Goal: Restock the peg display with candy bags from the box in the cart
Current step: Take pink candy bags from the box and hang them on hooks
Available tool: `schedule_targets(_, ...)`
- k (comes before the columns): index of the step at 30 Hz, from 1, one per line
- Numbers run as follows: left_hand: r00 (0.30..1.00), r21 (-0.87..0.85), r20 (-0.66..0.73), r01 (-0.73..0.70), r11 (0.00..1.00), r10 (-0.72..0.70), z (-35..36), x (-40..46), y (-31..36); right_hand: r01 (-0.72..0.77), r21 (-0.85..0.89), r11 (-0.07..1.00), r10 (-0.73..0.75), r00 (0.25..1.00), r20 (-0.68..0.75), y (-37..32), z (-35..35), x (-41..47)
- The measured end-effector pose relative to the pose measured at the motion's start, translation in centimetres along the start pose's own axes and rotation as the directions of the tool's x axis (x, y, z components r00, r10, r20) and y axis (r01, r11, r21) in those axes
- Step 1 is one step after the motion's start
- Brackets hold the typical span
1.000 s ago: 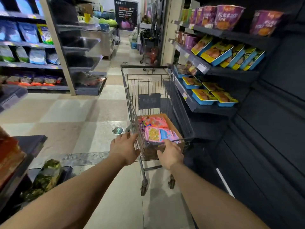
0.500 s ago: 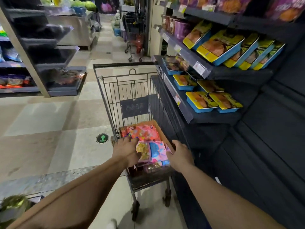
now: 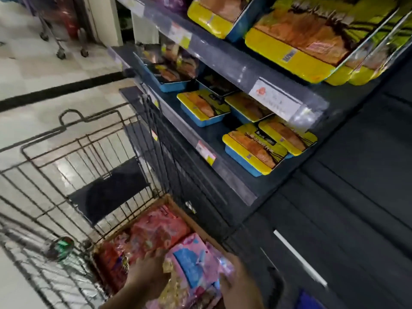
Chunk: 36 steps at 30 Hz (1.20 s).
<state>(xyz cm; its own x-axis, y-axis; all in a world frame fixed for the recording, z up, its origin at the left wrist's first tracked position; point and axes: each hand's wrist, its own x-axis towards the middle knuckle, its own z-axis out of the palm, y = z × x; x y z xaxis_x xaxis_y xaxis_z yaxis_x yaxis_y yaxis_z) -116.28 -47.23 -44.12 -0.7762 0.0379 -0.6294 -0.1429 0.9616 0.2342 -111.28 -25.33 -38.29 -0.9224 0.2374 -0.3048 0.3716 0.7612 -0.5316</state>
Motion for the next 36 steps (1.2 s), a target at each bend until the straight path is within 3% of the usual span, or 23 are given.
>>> schedule_targets(2,0.999,-0.014,0.036,-0.012,1.000,0.013,-0.1,2.6,-1.4,0.048,0.084,0.995,-0.039,0.993,-0.114,-0.4,2.4,1.2)
schedule_targets(5,0.995,-0.008,0.096,-0.029,1.000,0.029,1.0,5.7,-2.5,0.061,0.040,0.997,-0.053,0.982,-0.181,0.0,6.6,2.1)
schedule_targets(9,0.986,0.031,0.136,-0.106,0.994,0.101,3.6,7.7,-2.2,-0.205,0.040,0.978,0.202,0.977,0.065,1.1,8.8,2.2)
schedule_targets(18,0.952,0.239,0.265,-0.222,0.945,0.156,8.8,9.3,-2.0,-0.405,0.131,0.905,0.387,0.911,0.142,5.1,13.0,1.2)
schedule_targets(21,0.947,0.216,0.275,-0.230,0.949,0.167,10.4,8.5,-2.9,-0.530,0.262,0.806,0.494,0.847,0.194,5.5,14.8,1.6)
schedule_targets(23,0.944,0.218,0.279,-0.242,0.946,0.177,11.0,7.6,-3.2,-0.623,0.382,0.682,0.584,0.779,0.228,5.5,15.7,1.8)
schedule_targets(27,0.986,0.121,0.105,-0.144,0.982,0.131,9.4,8.6,-2.2,-0.667,0.643,0.377,0.716,0.650,0.255,6.1,17.6,2.9)
schedule_targets(29,0.993,-0.023,0.077,-0.086,0.996,0.087,8.6,9.8,-1.8,-0.666,0.664,0.340,0.748,0.619,0.239,6.9,18.1,3.4)
schedule_targets(31,0.988,-0.150,0.149,-0.017,0.989,0.039,8.0,10.3,-1.2,-0.685,0.651,0.326,0.757,0.602,0.254,7.5,18.3,3.4)
schedule_targets(34,0.961,-0.156,0.274,0.000,0.988,0.043,8.5,10.8,-0.3,-0.692,0.662,0.287,0.739,0.600,0.306,8.3,18.9,3.1)
schedule_targets(36,0.959,-0.201,0.285,0.058,0.978,0.001,9.2,11.0,-0.3,-0.663,0.692,0.284,0.732,0.617,0.291,8.5,19.7,3.1)
